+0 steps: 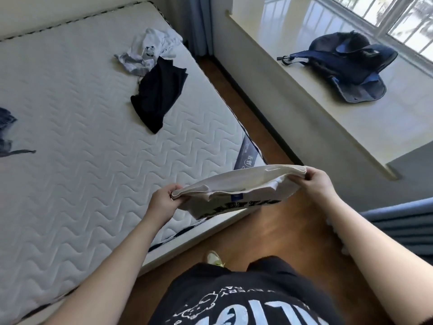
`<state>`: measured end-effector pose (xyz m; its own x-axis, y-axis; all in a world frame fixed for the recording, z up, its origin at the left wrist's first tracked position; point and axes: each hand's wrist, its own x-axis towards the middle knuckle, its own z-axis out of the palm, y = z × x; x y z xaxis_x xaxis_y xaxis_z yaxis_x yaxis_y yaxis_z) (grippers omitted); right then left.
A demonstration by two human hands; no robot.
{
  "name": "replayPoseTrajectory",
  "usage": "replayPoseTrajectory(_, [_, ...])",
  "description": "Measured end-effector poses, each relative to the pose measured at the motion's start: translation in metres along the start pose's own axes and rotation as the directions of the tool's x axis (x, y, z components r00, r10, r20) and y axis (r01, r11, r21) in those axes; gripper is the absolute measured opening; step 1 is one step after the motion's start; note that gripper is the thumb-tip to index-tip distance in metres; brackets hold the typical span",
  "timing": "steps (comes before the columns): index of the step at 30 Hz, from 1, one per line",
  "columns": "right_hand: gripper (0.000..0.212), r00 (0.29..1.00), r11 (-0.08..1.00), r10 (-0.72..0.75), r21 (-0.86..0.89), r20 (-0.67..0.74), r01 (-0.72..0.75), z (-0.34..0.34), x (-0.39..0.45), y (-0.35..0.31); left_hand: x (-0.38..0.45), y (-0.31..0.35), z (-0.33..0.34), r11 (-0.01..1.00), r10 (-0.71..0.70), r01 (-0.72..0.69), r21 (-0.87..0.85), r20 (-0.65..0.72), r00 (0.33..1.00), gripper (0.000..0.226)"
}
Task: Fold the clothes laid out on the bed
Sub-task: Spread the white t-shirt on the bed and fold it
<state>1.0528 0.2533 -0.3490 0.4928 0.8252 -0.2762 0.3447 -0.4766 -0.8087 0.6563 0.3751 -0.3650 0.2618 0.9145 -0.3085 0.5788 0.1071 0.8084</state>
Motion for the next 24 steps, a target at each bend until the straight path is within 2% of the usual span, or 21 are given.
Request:
replayPoseTrajectory(5, [0.009,0.996,0.995,0.000,-0.100,0.093,0.009,0.005,0.054,-0.002,0.027,-0.001,0.007,0.998,-0.058,0.058,0.025,-0.002,0.998,0.010])
replayPoseTrajectory(10, [0.009,0.977,0.983,0.003,-0.178,0.213,0.036,0.018,0.120,0.006,0.057,-0.005,0.022,0.982,-0.172,0.173,0.077,-0.024,0.985,0.011])
replayPoseTrajectory(16, [0.008,0.927,0.967,-0.002,-0.234,0.375,0.097,0.039,0.205,0.011,0.096,-0.007,0.046,0.935,-0.319,0.337,0.113,-0.150,0.936,0.013])
replayPoseTrajectory(19, [0.008,0.905,0.959,0.014,-0.261,0.426,0.108,0.049,0.245,0.010,0.123,-0.007,0.052,0.910,-0.358,0.388,0.145,-0.195,0.913,0.011])
replayPoseTrajectory(24, [0.003,0.891,0.948,0.023,-0.293,0.453,0.124,0.076,0.307,0.011,0.177,-0.019,0.058,0.897,-0.375,0.404,0.178,-0.179,0.910,0.011])
